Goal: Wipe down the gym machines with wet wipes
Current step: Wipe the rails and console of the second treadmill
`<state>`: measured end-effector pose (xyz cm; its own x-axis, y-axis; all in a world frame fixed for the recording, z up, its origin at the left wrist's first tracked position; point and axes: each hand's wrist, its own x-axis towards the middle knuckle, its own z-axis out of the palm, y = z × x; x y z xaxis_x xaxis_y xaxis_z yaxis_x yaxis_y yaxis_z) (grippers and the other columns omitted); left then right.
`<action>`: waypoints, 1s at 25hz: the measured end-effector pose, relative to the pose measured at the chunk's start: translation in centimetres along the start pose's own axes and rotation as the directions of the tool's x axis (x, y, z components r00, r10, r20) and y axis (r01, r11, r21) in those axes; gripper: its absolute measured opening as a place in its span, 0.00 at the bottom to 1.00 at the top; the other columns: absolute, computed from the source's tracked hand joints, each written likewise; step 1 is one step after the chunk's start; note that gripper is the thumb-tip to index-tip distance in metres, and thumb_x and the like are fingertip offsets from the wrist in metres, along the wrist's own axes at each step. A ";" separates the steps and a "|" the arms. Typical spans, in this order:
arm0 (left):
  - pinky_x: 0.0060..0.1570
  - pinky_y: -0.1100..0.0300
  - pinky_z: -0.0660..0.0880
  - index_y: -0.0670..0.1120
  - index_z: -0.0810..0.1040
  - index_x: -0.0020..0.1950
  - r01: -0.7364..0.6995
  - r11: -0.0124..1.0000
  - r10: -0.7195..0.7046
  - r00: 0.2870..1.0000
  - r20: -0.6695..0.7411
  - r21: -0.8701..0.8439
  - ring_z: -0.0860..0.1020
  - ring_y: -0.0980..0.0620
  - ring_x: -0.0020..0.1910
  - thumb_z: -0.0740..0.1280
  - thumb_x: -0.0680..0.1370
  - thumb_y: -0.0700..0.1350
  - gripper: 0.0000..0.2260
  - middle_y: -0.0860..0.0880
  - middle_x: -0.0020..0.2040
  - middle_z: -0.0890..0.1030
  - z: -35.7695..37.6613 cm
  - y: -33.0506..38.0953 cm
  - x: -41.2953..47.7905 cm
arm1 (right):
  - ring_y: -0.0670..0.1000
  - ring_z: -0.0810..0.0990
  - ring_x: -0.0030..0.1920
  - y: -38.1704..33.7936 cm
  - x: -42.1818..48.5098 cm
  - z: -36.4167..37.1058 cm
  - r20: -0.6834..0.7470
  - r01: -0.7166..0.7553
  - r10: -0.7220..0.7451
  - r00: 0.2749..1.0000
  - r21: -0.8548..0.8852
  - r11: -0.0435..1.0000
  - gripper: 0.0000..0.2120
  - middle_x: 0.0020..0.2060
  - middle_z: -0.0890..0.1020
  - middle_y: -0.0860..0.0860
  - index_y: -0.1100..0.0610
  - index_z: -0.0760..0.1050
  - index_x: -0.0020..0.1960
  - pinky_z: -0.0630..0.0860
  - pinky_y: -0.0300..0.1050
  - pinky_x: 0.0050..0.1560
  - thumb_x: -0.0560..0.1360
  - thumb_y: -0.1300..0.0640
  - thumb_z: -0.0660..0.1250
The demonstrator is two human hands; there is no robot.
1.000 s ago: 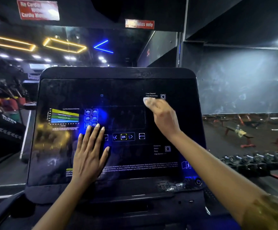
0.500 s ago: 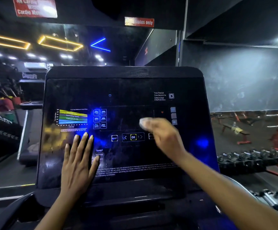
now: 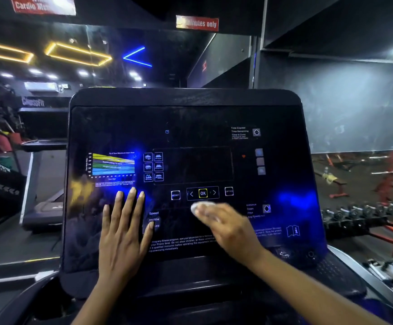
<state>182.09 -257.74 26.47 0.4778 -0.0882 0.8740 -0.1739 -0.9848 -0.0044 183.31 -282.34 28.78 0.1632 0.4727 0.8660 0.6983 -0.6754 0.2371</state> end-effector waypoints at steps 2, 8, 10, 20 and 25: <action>0.73 0.44 0.52 0.42 0.60 0.75 -0.005 1.000 0.005 1.000 0.011 0.004 0.55 0.43 0.76 0.46 0.82 0.58 0.28 0.44 0.76 0.60 0.0 -0.1 -0.1 | 0.45 0.77 0.55 -2.0 -2.3 0.1 0.050 0.037 -0.038 0.998 0.020 0.999 0.15 0.56 0.80 0.47 0.56 0.78 0.61 0.78 0.34 0.46 0.76 0.65 0.63; 0.74 0.45 0.52 0.42 0.63 0.74 -0.043 0.995 0.043 0.999 -0.002 -0.086 0.56 0.44 0.76 0.47 0.82 0.57 0.27 0.45 0.76 0.62 -0.7 -1.0 -0.1 | 0.52 0.80 0.52 3.0 8.5 -0.4 -0.176 -0.119 0.118 0.977 0.004 0.993 0.13 0.53 0.82 0.53 0.60 0.79 0.58 0.78 0.45 0.52 0.77 0.65 0.61; 0.73 0.44 0.54 0.42 0.63 0.75 -0.045 0.996 0.045 0.999 -0.005 -0.073 0.56 0.44 0.76 0.47 0.82 0.56 0.27 0.45 0.75 0.62 -1.0 -2.0 -0.1 | 0.53 0.80 0.50 5.6 13.0 -0.3 -0.202 -0.216 0.196 0.960 -0.082 0.973 0.15 0.52 0.83 0.51 0.59 0.80 0.58 0.79 0.47 0.48 0.74 0.68 0.62; 0.74 0.47 0.52 0.42 0.63 0.74 -0.081 0.996 0.081 0.997 -0.005 -0.039 0.57 0.44 0.75 0.47 0.82 0.56 0.26 0.44 0.75 0.62 -0.7 -3.5 -0.4 | 0.47 0.78 0.55 -4.6 2.9 3.6 0.009 -0.038 0.038 0.999 -0.014 0.999 0.16 0.59 0.79 0.49 0.57 0.76 0.63 0.78 0.36 0.50 0.79 0.65 0.56; 0.75 0.51 0.48 0.43 0.62 0.75 -0.089 0.986 0.090 0.996 0.002 -0.144 0.56 0.45 0.76 0.46 0.82 0.57 0.27 0.45 0.75 0.62 -1.6 -4.0 -0.5 | 0.47 0.77 0.57 -7.3 1.6 3.1 0.064 0.060 -0.064 0.996 0.065 0.996 0.14 0.57 0.80 0.49 0.58 0.78 0.61 0.76 0.38 0.54 0.79 0.65 0.58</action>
<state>181.21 -253.52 26.86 0.4617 -0.1766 0.8693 -0.3376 -0.9412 -0.0120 180.60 -274.93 27.05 0.1624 0.5507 0.8188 0.7509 -0.6073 0.2596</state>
